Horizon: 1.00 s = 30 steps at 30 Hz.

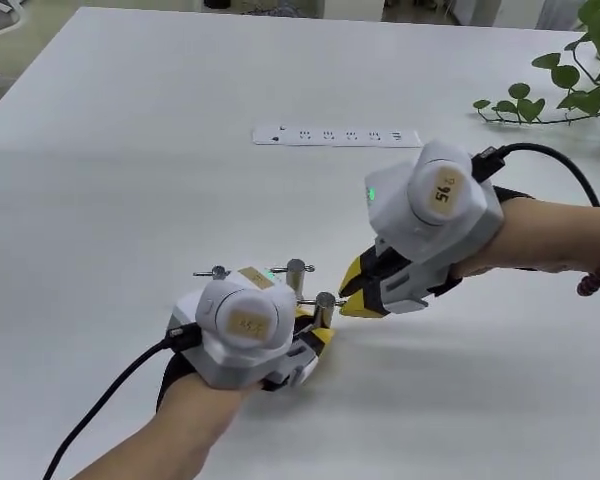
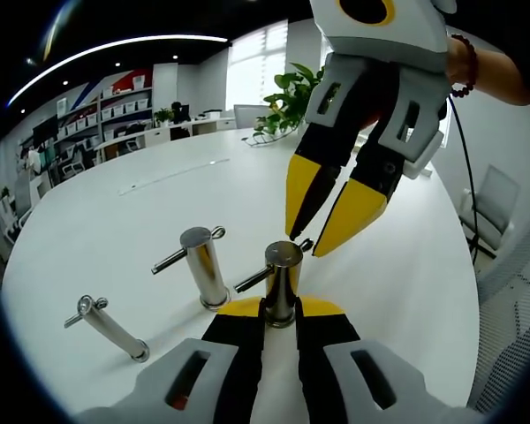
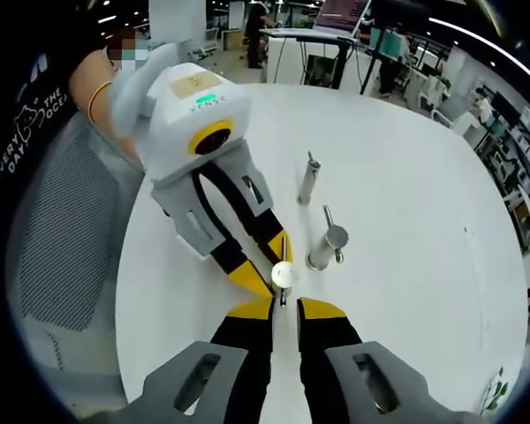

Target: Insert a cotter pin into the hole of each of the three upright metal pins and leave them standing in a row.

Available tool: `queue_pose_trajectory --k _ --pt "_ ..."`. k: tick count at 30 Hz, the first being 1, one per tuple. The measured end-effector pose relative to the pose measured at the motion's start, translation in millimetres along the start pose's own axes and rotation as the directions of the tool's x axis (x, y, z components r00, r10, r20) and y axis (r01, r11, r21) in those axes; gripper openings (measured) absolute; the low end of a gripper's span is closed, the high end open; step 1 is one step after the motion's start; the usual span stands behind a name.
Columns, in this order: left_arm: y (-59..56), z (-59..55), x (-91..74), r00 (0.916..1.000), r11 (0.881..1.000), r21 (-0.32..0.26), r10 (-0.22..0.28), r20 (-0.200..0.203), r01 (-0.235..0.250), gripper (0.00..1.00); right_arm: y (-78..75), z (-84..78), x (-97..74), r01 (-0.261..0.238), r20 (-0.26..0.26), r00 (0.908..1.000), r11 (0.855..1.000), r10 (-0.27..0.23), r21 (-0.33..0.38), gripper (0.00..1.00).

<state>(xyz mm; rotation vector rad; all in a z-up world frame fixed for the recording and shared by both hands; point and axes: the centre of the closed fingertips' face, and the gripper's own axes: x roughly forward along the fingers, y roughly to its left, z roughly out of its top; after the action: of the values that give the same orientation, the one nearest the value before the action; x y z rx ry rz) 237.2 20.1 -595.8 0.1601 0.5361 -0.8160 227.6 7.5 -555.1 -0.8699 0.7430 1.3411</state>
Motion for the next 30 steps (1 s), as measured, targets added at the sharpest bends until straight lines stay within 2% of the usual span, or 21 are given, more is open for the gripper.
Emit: queue_pose_trajectory --k 10,30 --pt "0.3 0.1 -0.6 0.9996 0.999 -0.02 0.03 -0.003 -0.03 0.1 1.9 -4.2 1.2 0.013 -0.004 0.9999 1.0 -0.013 0.012 0.0" --pt "1.2 -0.5 -1.1 0.997 0.995 -0.059 0.077 0.001 -0.077 0.1 -0.2 -3.0 6.4 0.018 0.002 0.9998 1.0 -0.018 0.015 0.0"
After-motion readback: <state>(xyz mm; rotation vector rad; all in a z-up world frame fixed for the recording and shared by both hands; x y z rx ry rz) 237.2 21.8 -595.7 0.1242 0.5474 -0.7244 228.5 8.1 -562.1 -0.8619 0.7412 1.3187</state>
